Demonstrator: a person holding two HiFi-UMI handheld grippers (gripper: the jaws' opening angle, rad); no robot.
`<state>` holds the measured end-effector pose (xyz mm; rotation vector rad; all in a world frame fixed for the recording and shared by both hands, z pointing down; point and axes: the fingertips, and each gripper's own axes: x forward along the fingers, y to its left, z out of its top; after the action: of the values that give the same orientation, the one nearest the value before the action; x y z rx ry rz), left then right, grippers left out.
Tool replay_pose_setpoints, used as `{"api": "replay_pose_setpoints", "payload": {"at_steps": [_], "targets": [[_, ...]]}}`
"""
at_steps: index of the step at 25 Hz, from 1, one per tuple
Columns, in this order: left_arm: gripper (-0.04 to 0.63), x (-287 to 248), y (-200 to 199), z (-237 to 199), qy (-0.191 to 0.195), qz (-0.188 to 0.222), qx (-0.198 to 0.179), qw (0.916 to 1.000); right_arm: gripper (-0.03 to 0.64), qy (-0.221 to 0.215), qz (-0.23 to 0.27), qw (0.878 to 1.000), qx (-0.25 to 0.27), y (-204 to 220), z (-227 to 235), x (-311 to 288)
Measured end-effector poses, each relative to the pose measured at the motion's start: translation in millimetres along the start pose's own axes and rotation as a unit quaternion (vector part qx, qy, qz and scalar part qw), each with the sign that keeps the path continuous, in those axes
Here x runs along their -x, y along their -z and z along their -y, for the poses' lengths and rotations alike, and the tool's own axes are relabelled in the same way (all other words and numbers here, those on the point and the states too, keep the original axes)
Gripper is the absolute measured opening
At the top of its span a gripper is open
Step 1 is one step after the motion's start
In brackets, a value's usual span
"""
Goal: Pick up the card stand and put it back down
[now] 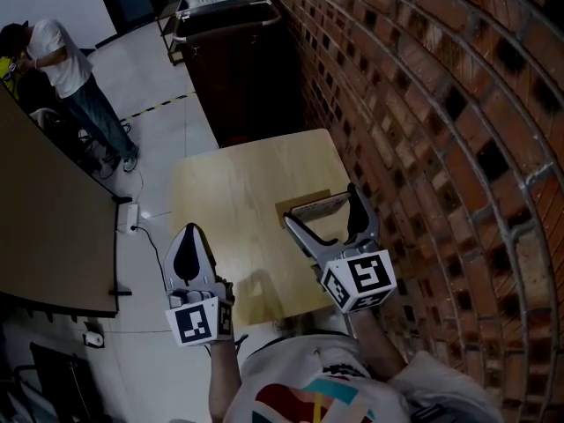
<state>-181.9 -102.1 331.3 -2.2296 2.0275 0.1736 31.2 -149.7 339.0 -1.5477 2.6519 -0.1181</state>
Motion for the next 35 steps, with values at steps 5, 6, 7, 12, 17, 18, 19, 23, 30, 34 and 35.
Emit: {"api": "replay_pose_setpoints", "payload": {"at_steps": [5,6,7,12,17,18,19,23,30,34,35], "targets": [[0.005,4,1,-2,-0.003,-0.006,0.001,1.0000,0.531,-0.007,0.001,1.000,0.001,0,-3,1],[0.005,4,2,-2,-0.003,-0.008,0.001,1.0000,0.531,-0.009,0.001,1.000,0.000,1,-4,1],[0.005,5,3,-3,-0.003,-0.010,0.001,0.9999,0.531,-0.010,-0.001,1.000,0.000,2,-5,1],[0.005,7,4,-5,-0.002,-0.015,0.001,0.9999,0.531,-0.009,-0.008,1.000,-0.001,5,-9,3],[0.005,8,4,-6,-0.001,-0.015,0.003,0.9999,0.531,-0.006,-0.008,1.000,-0.002,4,-9,4],[0.005,8,4,-5,-0.001,-0.016,0.004,0.9999,0.531,-0.005,-0.008,1.000,-0.002,5,-8,5],[0.005,8,5,-5,0.000,-0.016,0.005,0.9999,0.531,-0.004,-0.008,1.000,-0.002,5,-7,5],[0.005,8,5,-6,-0.001,-0.017,0.007,0.9998,0.531,-0.002,-0.011,1.000,0.000,6,-6,6],[0.005,7,7,-6,-0.001,-0.020,0.014,0.9997,0.531,-0.002,-0.013,1.000,0.003,6,-6,6],[0.005,5,10,-5,-0.006,-0.021,0.021,0.9995,0.531,-0.005,-0.018,1.000,0.004,11,-3,-5],[0.005,5,11,-4,-0.006,-0.022,0.022,0.9995,0.531,-0.005,-0.020,1.000,0.006,14,0,-11]]}}
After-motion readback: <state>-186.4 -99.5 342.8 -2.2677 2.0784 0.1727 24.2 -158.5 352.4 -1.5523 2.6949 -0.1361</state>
